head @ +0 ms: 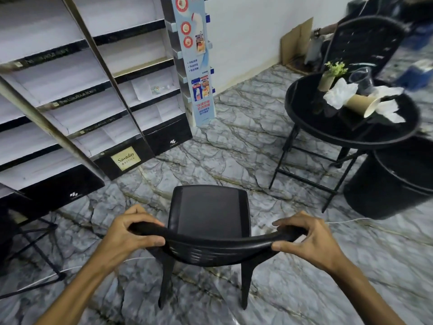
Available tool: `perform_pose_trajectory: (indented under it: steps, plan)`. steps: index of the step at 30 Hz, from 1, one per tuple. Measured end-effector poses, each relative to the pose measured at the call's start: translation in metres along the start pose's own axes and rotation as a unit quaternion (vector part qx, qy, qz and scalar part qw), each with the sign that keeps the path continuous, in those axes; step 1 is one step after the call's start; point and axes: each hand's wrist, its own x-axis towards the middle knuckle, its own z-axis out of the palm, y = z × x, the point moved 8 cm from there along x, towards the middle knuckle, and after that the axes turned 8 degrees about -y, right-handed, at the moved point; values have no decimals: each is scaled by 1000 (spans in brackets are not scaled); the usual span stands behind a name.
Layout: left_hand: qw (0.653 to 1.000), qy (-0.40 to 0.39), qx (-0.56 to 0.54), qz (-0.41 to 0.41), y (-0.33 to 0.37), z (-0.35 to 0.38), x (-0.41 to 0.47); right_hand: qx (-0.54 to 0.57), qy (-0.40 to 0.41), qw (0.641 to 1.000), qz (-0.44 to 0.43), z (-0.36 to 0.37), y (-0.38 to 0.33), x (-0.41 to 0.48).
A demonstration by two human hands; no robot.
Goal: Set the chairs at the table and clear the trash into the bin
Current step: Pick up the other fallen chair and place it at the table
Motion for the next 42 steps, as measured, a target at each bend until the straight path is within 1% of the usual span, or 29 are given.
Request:
perform_pose_trajectory:
  steps: [4,8,14,20,26,33,38,42]
  plan:
    - [999,-32,8,18,32,33,37,11,46,999,22,-43,19,-21]
    - [996,-76,6,44,69,86,85,16,91,995,46,-99,40,-46]
    - [991,-97,-7,88,113,171,155,-16,154,986,58,-193,84,-66]
    - [987,-124,-42,95,125,246,209,-51,181,980,68,-262,120,-77]
    - [980,-156,-39,120,137,290,260,-55,227,969,75,-289,151,-75]
    - [973,-194,-51,117,132,314,315,-54,254,962,82,-287,190,-51]
    - [971,-197,-56,126,116,311,339,-68,243,963,97,-280,200,-29]
    - [968,-209,-50,128,103,304,340,-64,235,965,100,-271,200,-18]
